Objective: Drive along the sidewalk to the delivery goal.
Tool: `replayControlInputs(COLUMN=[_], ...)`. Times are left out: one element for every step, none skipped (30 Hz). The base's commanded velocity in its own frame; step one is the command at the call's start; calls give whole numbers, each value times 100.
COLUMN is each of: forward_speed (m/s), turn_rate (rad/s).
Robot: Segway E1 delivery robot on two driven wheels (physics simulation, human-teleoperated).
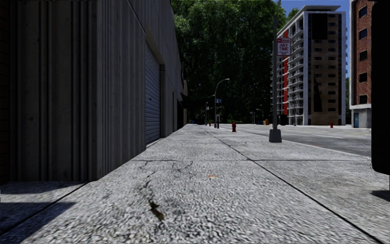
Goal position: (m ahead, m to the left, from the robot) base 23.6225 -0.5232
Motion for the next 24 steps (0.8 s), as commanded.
replayControlInputs(forward_speed=[200,200,200,200,200,200,200,200,200,200,200,200,200,200,200,200,200,200,200,200,200,200,200,200], turn_rate=[0,0,0,0,0,0,0,0,0,0,0,0,0,0,0,0,0,0,0,0,0,0,0,0])
